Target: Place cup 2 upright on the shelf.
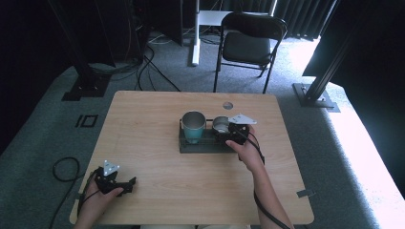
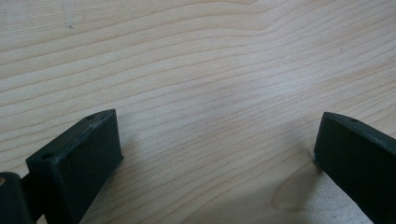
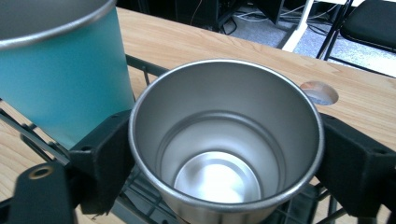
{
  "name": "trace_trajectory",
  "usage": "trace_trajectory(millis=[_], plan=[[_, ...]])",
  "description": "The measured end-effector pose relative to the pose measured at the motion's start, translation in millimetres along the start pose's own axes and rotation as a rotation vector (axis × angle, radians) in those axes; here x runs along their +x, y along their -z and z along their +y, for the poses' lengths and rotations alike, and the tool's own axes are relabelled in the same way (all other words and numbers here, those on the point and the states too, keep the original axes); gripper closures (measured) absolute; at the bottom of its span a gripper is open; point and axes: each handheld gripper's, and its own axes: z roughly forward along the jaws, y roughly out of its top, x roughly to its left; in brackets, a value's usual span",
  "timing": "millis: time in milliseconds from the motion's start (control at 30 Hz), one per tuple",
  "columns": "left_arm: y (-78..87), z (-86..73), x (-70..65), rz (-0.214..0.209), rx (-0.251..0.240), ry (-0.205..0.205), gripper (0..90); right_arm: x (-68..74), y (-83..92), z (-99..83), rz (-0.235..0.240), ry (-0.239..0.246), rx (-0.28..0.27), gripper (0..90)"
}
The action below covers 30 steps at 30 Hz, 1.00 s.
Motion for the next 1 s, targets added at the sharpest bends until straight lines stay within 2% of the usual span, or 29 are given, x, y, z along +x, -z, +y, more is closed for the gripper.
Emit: trace_trajectory(millis=[167, 467, 733, 1000], plan=[[0.0, 0.0, 0.0, 0.0, 0.0, 0.0, 1.5, 0.6, 2.5, 0.3, 0.008, -0.021, -0.002, 11.4], [0.0, 0.0, 0.0, -0.001, -0.001, 0.0, 1.5, 0.2, 8.2, 3.2, -0.005, 0.008, -0.003, 11.4], [0.0, 0.0, 0.0, 0.0, 0.0, 0.0, 1.5, -2.2, 16.5, 5.2, 0.01, 0.002, -0.039, 11.4], [0.0, 0.0, 0.0, 0.0, 0.0, 0.0, 1.5, -5.1, 23.7, 4.2, 0.007, 0.004, -0.045, 11.4]])
